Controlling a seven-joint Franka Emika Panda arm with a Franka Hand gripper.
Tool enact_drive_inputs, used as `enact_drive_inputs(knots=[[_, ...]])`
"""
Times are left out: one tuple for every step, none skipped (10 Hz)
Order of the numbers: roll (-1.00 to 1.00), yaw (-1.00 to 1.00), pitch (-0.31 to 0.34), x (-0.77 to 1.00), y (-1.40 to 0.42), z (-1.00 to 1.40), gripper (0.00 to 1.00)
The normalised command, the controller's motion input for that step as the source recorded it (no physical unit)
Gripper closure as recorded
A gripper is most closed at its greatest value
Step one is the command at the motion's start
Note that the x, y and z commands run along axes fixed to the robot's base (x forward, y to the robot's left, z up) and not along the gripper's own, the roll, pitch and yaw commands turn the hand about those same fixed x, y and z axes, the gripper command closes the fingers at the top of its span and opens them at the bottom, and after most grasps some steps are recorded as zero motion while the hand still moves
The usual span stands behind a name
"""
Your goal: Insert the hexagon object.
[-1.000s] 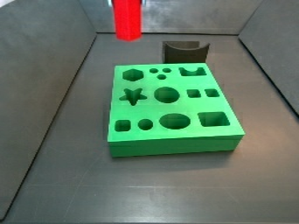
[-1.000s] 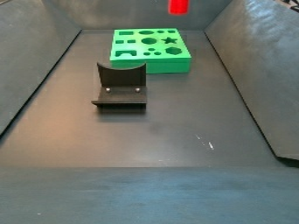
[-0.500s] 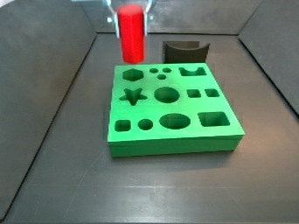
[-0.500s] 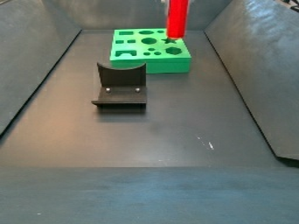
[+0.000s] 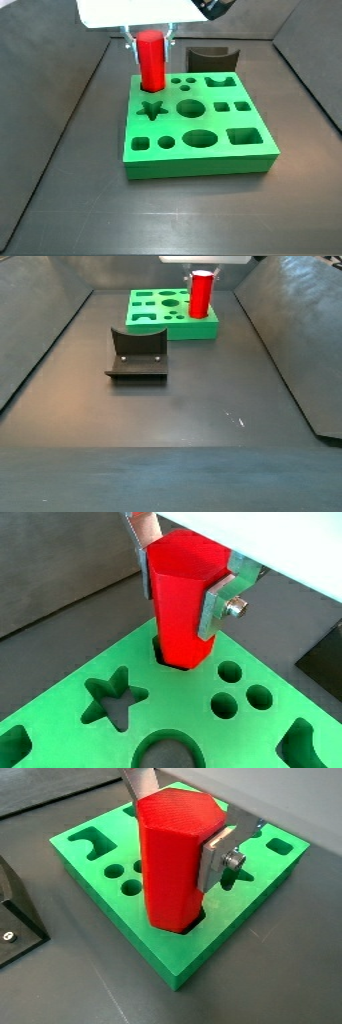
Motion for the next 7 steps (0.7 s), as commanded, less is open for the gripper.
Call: enact_drive_inputs(knots=[[-0.23,-0.05,-0.067,0.0,0.0,-0.33,1.0],[-0.18,-0.07,-0.083,0.0,-0.05,-0.23,1.0],[-0.1,-0.02,-0.077,-0.09,-0.07,-0.12,1.0],[-0.09,-0.02,-0.069,-0.05,-0.06,-0.07,1.0],[-0.12,-0.04,-0.06,0.0,-0.04,-0.04,1.0],[-0.12,0.0,-0.104,-0.11,0.0,-0.05,1.0],[-0.12,0.0,-0.126,-0.23,0.0,-0.14,1.0]])
